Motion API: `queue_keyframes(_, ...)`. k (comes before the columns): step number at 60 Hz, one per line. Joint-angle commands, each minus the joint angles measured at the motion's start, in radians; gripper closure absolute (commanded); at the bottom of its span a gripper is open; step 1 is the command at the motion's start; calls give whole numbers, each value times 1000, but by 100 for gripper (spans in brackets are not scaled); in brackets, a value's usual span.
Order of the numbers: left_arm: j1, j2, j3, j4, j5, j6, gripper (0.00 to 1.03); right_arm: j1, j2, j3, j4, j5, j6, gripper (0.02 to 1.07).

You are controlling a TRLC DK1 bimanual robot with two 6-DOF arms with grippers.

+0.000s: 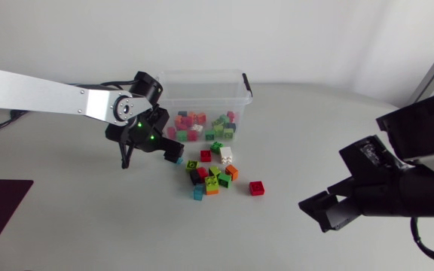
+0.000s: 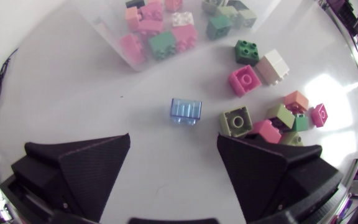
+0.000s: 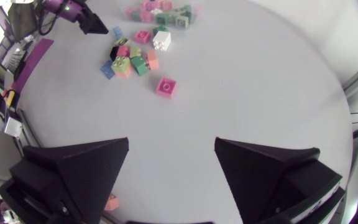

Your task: Place the duplo bricks in the container

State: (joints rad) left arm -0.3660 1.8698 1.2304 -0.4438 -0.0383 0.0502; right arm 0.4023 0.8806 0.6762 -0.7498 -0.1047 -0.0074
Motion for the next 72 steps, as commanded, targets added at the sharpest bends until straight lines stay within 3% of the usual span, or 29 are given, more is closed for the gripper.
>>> queue_keyframes(1, -16, 65, 58, 1, 5, 11, 7, 41, 46, 26, -29, -3, -14, 7)
queue_keyframes(13, -24, 143, 112, 1, 5, 10, 8, 127, 162, 56, -65, 30, -13, 7)
queue_keyframes(30, -27, 209, 144, 30, 5, 8, 17, 230, 255, 77, -120, 76, -13, 7)
queue_keyframes(37, -30, 218, 146, 73, 5, 11, 30, 270, 262, 68, -135, 97, -16, 8)
queue_keyframes(42, -24, 229, 158, 79, 71, 13, 48, 273, 268, 69, -146, 100, -28, 12)
queue_keyframes(50, -27, 230, 155, 82, 101, 31, 58, 288, 287, 71, -168, 100, -39, 12)
queue_keyframes(65, -19, 226, 158, 74, 101, 46, 62, 291, 319, 82, -181, 100, -55, 12)
queue_keyframes(72, -13, 227, 175, 39, 101, 59, 57, 291, 320, 79, -184, 100, -65, 12)
